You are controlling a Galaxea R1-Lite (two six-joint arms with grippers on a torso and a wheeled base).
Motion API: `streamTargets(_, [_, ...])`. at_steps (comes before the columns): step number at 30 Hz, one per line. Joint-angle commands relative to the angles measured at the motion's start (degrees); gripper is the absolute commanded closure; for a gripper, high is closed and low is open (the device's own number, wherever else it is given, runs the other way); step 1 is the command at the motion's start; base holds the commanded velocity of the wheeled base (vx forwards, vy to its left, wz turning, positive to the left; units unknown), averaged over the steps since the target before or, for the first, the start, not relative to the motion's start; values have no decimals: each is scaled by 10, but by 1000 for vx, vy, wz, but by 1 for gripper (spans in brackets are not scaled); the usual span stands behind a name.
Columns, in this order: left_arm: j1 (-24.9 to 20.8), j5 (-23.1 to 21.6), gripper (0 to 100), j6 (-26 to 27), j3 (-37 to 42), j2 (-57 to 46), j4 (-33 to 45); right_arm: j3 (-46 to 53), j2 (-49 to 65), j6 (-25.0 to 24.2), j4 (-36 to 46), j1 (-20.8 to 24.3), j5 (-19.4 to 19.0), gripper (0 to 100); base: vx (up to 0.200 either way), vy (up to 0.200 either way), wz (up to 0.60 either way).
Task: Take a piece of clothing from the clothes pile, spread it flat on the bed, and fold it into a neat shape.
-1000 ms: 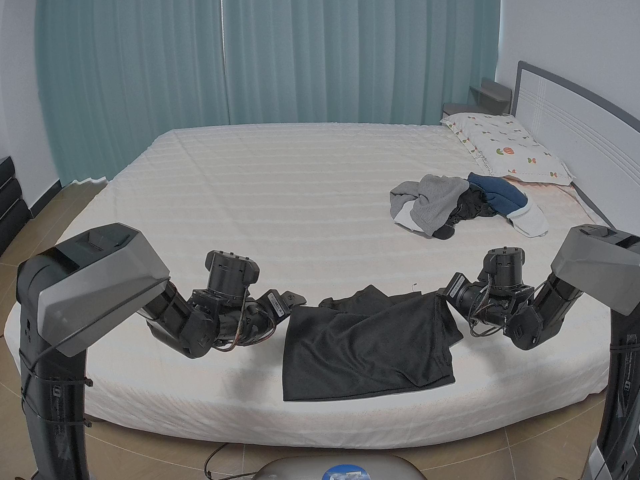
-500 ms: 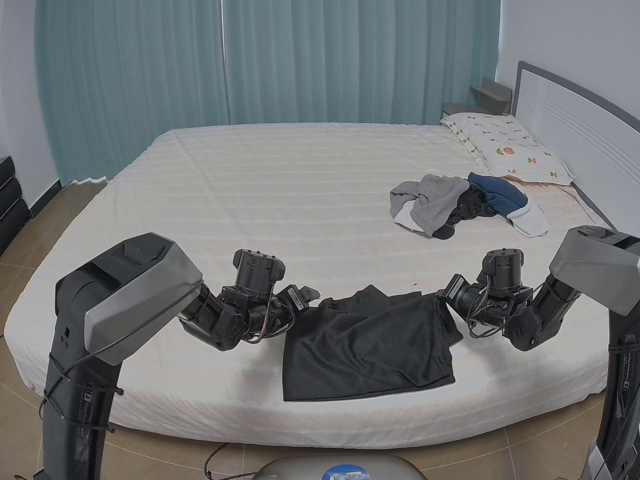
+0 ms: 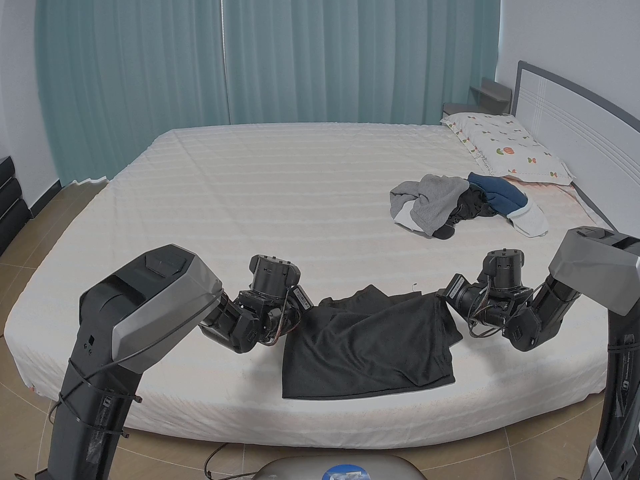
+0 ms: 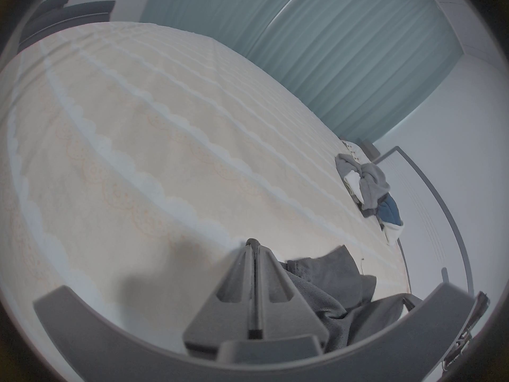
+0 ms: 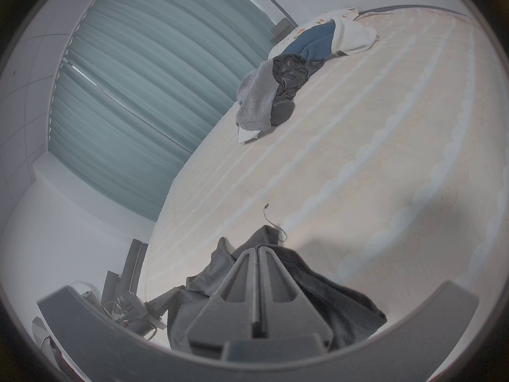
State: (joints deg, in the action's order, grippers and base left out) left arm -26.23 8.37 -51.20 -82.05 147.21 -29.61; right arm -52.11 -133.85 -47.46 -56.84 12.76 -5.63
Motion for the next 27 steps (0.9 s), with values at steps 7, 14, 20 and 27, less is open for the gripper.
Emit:
streamTargets(7, [12, 22, 100, -51, 23, -11, -6, -25, -27, 1, -18, -5, 0, 100, 0, 0, 0])
streamTargets(14, [24, 22, 100, -85, 80, -43, -67, -47, -55, 0, -19, -14, 1, 100, 0, 0, 0])
streamTargets(20, [31, 15, 100, -85, 110, -50, -96, -55, -62, -2, -21, -13, -1, 100, 0, 0, 0])
streamTargets(27, [29, 15, 100, -79, 107, -49, -91, -73, -82, -4, -49, -12, 0, 100, 0, 0, 0])
